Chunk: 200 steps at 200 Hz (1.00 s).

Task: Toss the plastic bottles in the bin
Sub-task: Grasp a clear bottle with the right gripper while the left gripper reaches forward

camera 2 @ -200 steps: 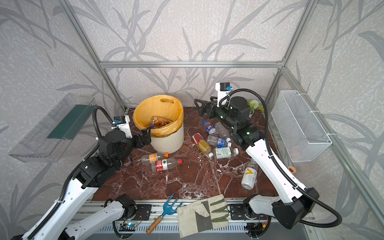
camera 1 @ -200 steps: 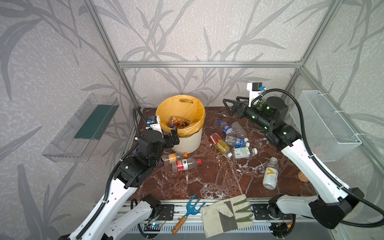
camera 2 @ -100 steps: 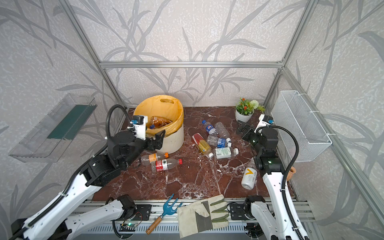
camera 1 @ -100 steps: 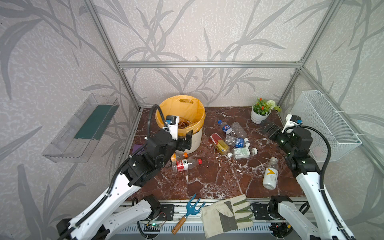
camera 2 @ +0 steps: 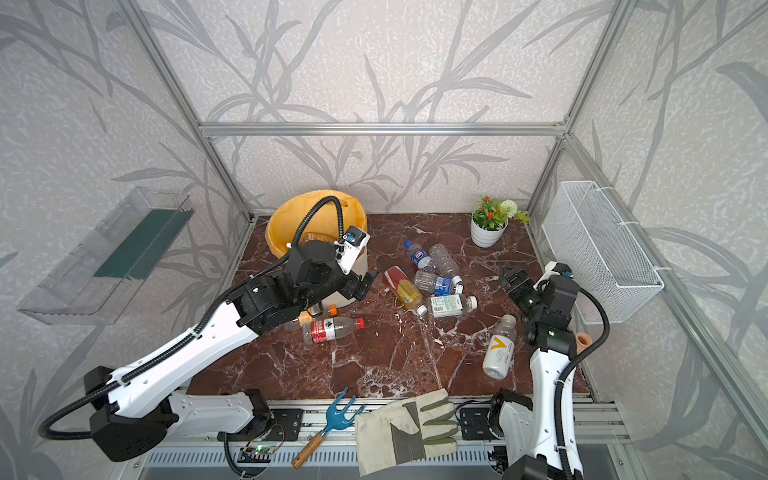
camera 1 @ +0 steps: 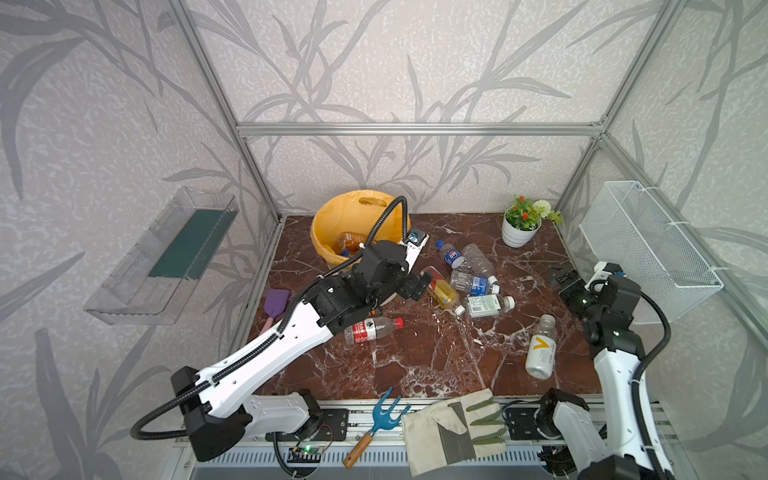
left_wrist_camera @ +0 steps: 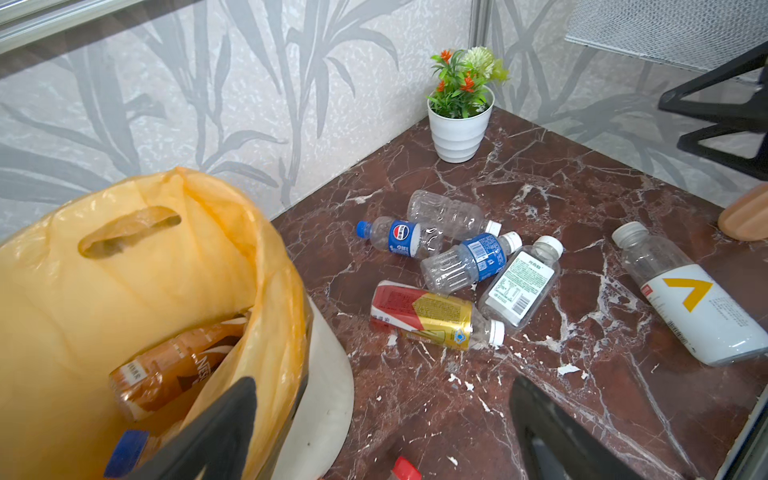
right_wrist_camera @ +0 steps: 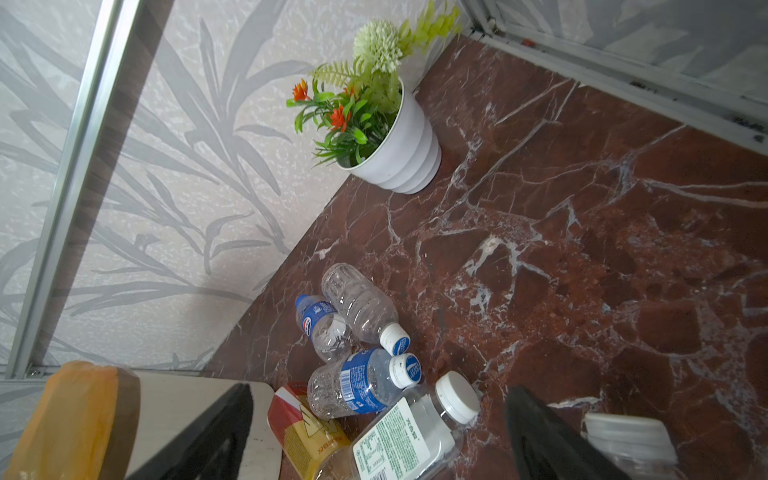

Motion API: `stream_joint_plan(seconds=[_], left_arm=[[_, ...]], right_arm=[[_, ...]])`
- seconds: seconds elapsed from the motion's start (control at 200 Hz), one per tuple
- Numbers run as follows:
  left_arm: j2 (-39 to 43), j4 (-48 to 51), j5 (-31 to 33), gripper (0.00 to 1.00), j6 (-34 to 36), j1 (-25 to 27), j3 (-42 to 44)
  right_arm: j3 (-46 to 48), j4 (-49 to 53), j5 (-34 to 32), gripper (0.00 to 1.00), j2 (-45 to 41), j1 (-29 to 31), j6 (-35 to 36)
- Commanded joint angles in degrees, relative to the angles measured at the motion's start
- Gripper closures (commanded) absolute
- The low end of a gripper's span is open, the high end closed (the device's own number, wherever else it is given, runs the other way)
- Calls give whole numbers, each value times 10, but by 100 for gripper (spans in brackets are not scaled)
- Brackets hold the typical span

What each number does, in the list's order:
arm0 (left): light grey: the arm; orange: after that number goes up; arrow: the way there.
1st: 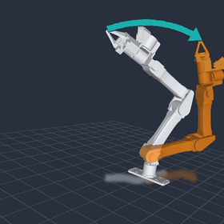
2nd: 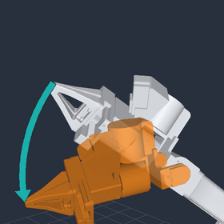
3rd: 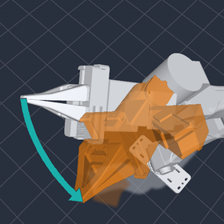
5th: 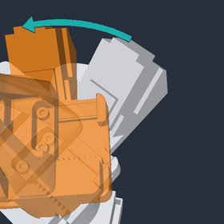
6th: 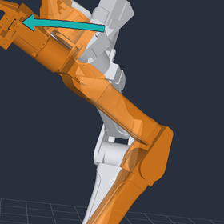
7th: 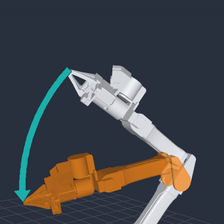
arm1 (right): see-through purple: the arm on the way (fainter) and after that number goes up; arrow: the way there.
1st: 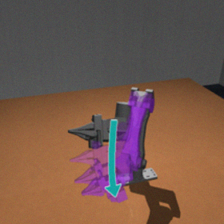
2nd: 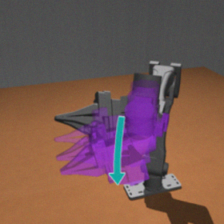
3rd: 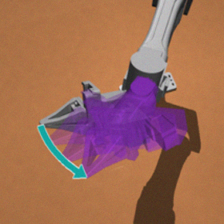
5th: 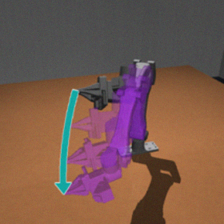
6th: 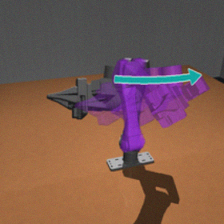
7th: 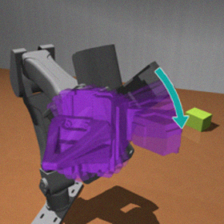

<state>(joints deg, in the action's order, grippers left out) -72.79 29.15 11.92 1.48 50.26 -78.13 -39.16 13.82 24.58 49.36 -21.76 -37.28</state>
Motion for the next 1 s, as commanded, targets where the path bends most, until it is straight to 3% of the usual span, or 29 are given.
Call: stream_joint_plan(seconds=[0.0, 0.39, 0.565, 0.765, 0.995], left_arm=[[-31, 17, -20, 5, 15, 9, -23], [-95, 44, -38, 4, -16, 29, -59], [-115, 75, 10, 2, -63, 28, -73], [-115, 67, 16, 1, -73, 28, -66], [-119, 72, 20, 1, -79, 27, -72]], right_arm=[[-40, 28, 48, 11, 63, 2, 81], [-248, 107, -54, 15, 340, 180, 271], [-388, 185, -135, 17, 500, 242, 349], [-523, 242, -166, 21, 631, 269, 395], [-590, 266, -172, 24, 716, 276, 415]])
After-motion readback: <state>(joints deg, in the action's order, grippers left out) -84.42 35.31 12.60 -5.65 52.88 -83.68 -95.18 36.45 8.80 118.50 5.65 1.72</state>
